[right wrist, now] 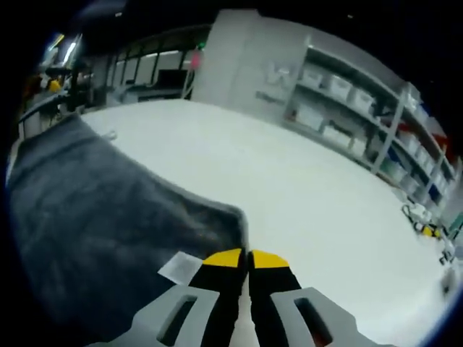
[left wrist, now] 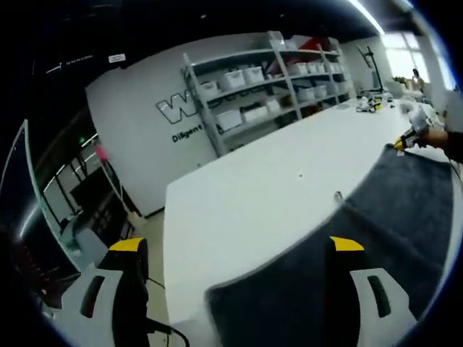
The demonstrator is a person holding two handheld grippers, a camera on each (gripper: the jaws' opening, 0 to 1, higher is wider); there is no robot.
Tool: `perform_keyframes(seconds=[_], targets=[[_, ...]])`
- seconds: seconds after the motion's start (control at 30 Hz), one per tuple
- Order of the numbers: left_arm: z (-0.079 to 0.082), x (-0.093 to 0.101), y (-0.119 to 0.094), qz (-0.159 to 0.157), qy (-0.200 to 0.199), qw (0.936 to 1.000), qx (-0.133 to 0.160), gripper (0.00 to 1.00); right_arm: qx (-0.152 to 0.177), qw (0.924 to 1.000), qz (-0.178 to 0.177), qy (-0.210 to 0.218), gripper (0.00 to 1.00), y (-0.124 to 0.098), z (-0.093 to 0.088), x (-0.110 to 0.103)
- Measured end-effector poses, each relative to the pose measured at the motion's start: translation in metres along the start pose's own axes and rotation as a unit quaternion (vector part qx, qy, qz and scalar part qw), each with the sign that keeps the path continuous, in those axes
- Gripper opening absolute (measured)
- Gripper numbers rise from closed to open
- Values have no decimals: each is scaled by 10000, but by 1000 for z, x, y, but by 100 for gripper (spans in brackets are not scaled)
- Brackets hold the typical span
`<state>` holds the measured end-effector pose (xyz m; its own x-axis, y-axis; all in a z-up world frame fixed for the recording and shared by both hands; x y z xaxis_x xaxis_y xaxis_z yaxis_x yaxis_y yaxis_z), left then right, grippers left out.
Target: Open the folded towel by lifting each exposed corner and separating the folded layers until the towel lies flat within the target outline without major curled edges
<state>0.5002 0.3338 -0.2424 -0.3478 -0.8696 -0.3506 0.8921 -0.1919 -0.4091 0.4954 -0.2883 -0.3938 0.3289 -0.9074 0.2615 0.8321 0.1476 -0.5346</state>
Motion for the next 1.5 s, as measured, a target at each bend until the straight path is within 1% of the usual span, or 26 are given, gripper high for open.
perform_keyframes(seconds=[0.1, 0.27, 0.37, 0.47, 0.57, 0.63, 0.7, 0.77, 0.83, 0.93, 1.0, 1.1, 1.13, 1.17, 1.23, 1.3, 1.33, 1.43, 1.5], targets=[[-3, 4, 4, -25, 44, 10000, -65, 100, -78, 10000, -11, -52, 0, -2, -7, 9], [-6, 12, 13, -128, 101, 9998, -104, 100, -144, 9998, -51, -106, 0, -5, -13, 24], [-10, 18, 20, -159, 193, 9995, -201, 99, -202, 9997, -89, -84, 0, -4, -20, 38], [-14, 20, 26, -116, 234, 9992, -291, 96, -224, 9997, -131, -8, 0, -3, -27, 53], [-19, 24, 33, -138, 153, 9989, -424, 92, -239, 9996, -118, 106, 0, -2, -30, 62], [-23, 30, 38, -184, 195, 9983, -510, 93, -241, 9996, -112, 139, 0, -1, -31, 67], [-27, 31, 44, -194, 265, 9978, -584, 93, -244, 9996, -131, 98, 0, 0, -32, 73], [-34, 30, 48, -198, 206, 9969, -728, 91, -241, 9996, -105, 46, 0, 1, -34, 79], [-38, 30, 51, -210, 106, 9968, -770, 88, -248, 9996, -101, 57, 0, 1, -35, 85], [-42, 36, 57, -258, -30, 9965, -794, 83, -243, 9996, -51, 92, 0, 2, -36, 91], [-47, 40, 67, -207, -91, 9963, -831, 81, -227, 9997, -31, 119, 0, 5, -36, 94], [-51, 39, 77, -103, -101, 9965, -822, 64, -198, 9998, -26, 92, 0, 7, -35, 97], [-52, 37, 80, -82, -141, 9964, -828, 56, -191, 9998, -19, 98, 0, 7, -35, 97], [-55, 36, 84, -111, -254, 9962, -827, 52, -182, 9998, -4, 113, 0, 6, -35, 98], [-59, 34, 89, -188, -744, 9937, -823, 50, -164, 9998, 12, 146, 0, 7, -36, 99], [-63, 34, 92, -330, -709, 9935, -829, 34, -150, 9998, 7, 127, 0, 7, -35, 99], [-67, 32, 94, -296, -807, 9923, -890, 29, -149, 9998, 5, 114, 0, 8, -35, 100], [-72, 31, 101, -274, -797, 9923, -909, 30, -139, 9998, 17, 134, 0, 9, -35, 102], [-75, 34, 105, -311, -913, 9909, -942, 31, -125, 9998, 21, 151, 0, 10, -34, 103]])
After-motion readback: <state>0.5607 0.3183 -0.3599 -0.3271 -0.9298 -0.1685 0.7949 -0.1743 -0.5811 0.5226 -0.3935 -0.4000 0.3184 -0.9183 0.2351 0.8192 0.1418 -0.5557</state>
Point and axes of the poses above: the point that each gripper's makers call its tool centre point, and the gripper's own axes: y roughly forward along the fingers, x roughly to its right, z roughly out of its top, the point moved 3 cm from there along -y, roughly backward along the fingers, and after that the axes turned 1 degree about -x, right-handed, at the moved point
